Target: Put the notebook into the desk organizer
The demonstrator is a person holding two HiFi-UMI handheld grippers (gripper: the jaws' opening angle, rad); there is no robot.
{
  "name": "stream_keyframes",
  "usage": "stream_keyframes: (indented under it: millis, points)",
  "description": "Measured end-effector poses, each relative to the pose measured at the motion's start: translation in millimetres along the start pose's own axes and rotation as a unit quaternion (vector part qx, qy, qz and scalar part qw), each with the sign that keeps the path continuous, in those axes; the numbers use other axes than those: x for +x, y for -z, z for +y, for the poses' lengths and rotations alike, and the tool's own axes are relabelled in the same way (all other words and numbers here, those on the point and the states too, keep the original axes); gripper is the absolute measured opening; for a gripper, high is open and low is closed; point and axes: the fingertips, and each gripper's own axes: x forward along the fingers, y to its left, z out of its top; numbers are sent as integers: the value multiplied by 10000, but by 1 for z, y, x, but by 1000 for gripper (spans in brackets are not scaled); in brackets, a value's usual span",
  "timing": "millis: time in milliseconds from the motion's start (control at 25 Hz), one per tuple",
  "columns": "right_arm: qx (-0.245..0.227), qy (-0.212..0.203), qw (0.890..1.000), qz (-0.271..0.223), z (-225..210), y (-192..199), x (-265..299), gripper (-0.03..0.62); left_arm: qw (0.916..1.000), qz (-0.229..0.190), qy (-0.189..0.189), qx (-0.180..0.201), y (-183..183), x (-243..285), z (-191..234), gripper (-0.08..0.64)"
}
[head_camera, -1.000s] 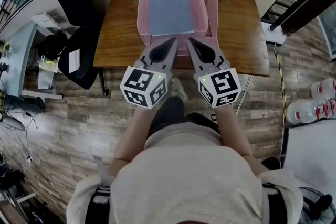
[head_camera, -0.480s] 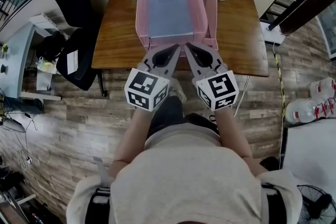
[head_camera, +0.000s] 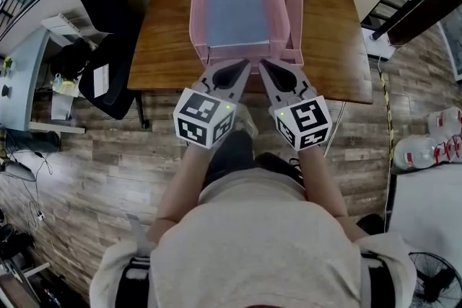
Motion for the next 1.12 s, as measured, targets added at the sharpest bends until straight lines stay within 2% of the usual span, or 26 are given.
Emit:
stream_keyframes:
  millis: [240,600,1120]
  points:
    - [6,-12,10000,-29,3,-3,0,9,9999,0,102,-78,4,1,-5,11]
    - [-120,96,9997,-170,5,-8,-1,9,9998,35,-79,-190,12,0,2,11]
    - [-157,21,9997,-158,11,-9,2,9,9989,-157,-227,-369,6,-7,11,11]
